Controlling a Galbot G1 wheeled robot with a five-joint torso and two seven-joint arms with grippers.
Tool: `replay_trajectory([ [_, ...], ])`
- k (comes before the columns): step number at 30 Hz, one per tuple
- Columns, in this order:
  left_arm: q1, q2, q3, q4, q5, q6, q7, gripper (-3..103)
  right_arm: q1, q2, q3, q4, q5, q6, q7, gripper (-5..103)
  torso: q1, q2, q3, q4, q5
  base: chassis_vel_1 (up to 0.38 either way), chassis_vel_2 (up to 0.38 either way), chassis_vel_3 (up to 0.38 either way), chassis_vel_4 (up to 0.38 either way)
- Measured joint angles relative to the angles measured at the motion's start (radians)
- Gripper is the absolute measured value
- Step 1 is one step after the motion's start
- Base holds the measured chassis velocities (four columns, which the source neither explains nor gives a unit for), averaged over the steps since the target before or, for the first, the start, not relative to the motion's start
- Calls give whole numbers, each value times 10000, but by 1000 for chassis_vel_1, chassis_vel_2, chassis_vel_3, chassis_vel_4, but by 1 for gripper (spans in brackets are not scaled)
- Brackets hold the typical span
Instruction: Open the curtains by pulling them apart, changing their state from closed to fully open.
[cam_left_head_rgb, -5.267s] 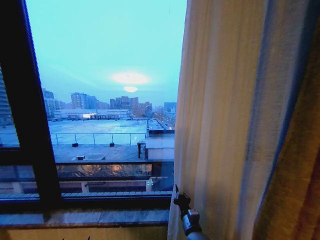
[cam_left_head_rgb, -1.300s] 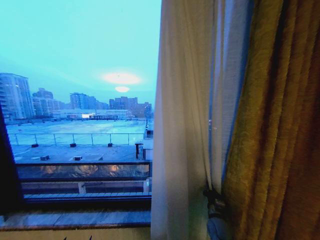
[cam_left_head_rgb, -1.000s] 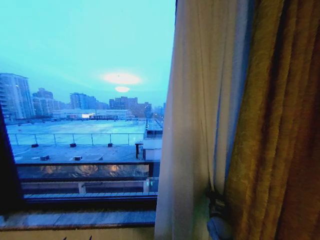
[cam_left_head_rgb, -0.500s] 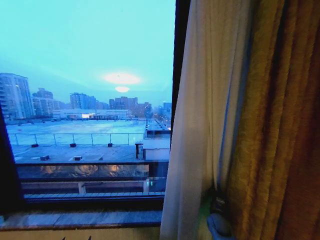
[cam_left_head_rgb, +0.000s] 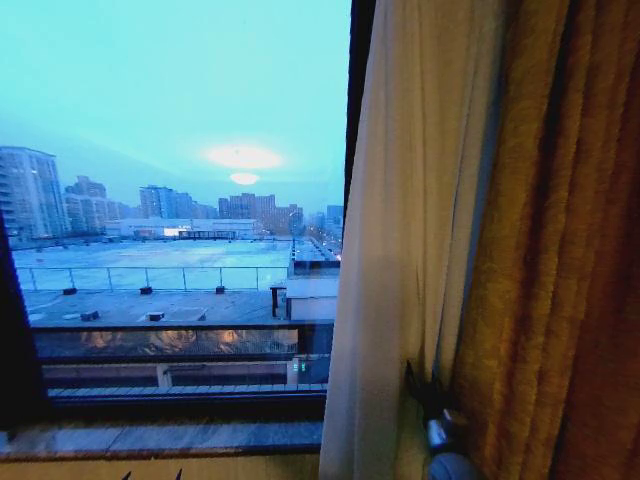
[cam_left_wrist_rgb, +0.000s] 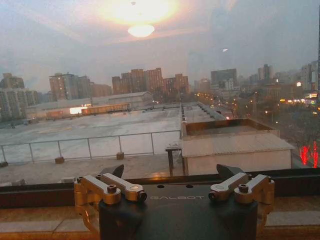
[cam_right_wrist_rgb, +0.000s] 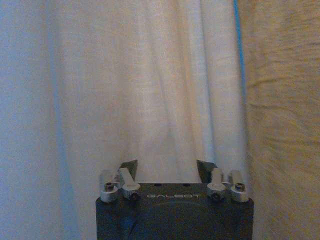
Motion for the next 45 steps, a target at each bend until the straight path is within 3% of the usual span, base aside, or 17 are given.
replay_trajectory([
  [1,0,0,0,0,0,0,0,100,0,0,0,0,0,0,0,69,0,0,0,0,0,0,0,0,0],
  [4,-70,48,-12,113,-80,3,3,100,-849,0,300,695,6,-65,-44,85,-1,0,0,-3,2,0,0,0,0],
  [6,-94,62,-16,151,-88,3,4,100,-1093,0,378,929,7,-66,-45,85,0,0,0,-2,0,0,0,0,0],
  [8,-144,93,-18,218,-110,3,7,100,-1500,0,498,1337,7,-68,-44,95,-1,0,-1,0,1,0,0,0,0],
  [11,-199,128,-13,264,-126,6,8,100,-1798,0,588,1709,7,-73,-41,100,-1,1,-1,1,-1,0,0,0,0],
  [22,-368,162,-83,409,-369,27,13,100,-2819,-1,490,2659,112,117,210,100,-1,0,0,1,-1,0,0,0,0],
  [31,-645,275,-126,412,-692,164,-74,100,-4002,-1,323,3105,-367,329,-20,100,-1,0,0,-1,0,0,0,0,0],
  [45,-819,342,-156,474,-879,243,-80,100,-4101,-1,94,3346,-886,395,58,100,-1,0,0,0,0,0,0,0,0],
])
